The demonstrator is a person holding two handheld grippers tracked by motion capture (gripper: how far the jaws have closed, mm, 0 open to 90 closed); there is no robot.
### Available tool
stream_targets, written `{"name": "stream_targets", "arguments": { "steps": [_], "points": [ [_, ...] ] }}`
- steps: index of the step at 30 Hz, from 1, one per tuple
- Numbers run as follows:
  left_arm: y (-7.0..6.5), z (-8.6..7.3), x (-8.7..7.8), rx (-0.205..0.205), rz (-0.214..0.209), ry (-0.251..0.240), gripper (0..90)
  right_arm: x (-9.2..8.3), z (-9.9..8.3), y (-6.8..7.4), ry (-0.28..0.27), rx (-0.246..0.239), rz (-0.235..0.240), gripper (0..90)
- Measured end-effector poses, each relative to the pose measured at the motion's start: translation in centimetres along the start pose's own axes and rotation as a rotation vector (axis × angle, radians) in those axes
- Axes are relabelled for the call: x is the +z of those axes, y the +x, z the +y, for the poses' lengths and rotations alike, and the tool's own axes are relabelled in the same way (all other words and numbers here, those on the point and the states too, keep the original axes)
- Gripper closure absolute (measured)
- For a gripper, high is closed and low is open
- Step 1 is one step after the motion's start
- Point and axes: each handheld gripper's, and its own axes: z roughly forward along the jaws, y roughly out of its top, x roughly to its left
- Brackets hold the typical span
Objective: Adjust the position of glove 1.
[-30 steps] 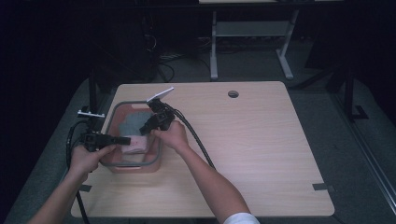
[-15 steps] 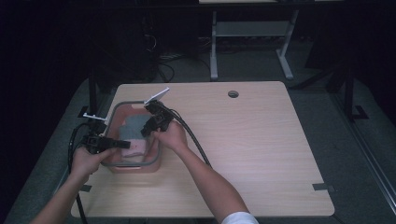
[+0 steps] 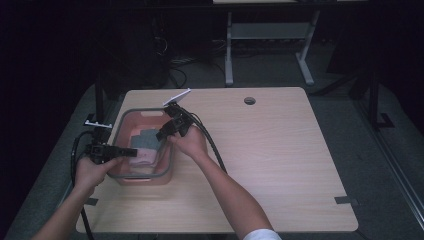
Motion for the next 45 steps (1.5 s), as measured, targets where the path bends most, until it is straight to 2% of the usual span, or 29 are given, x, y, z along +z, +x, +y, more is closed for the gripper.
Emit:
{"name": "stream_targets", "arguments": {
  "steps": [6,9,13,17,22,29,33,37,45],
  "points": [
    [0.0,0.3,-0.4,0.002,0.003,-0.004,58.0,-0.9,0.0,-0.4,-0.017,0.01,0.015,58.1],
    [0.1,0.6,-0.8,-0.017,-0.005,-0.029,56.7,-1.6,0.0,-0.7,-0.029,0.021,0.032,57.0],
    [0.0,0.9,-1.4,-0.012,-0.001,-0.044,54.6,-2.4,-0.1,-1.0,-0.046,0.026,0.039,56.2],
    [-0.3,1.4,-1.9,-0.014,-0.004,-0.07,53.7,-3.3,-0.2,-1.2,-0.061,0.04,0.06,54.7],
    [-1.1,2.0,-2.2,-0.008,-0.011,-0.092,53.5,-4.2,-0.4,-1.3,-0.071,0.029,0.067,54.1],
    [-2.3,3.0,-2.3,0.018,-0.06,-0.122,53.0,-5.6,-0.7,-1.9,-0.101,0.035,0.091,52.6],
    [-3.2,3.3,-2.3,0.042,-0.114,-0.172,48.7,-6.3,-1.2,-2.5,-0.124,0.049,0.108,53.0],
    [-4.2,3.7,-2.0,0.067,-0.138,-0.168,46.4,-7.0,-1.6,-3.2,-0.131,0.052,0.114,52.5],
    [-5.9,4.3,-0.9,0.091,-0.178,-0.157,40.0,-8.9,-2.7,-4.3,-0.158,0.071,0.106,50.4]
  ]
}}
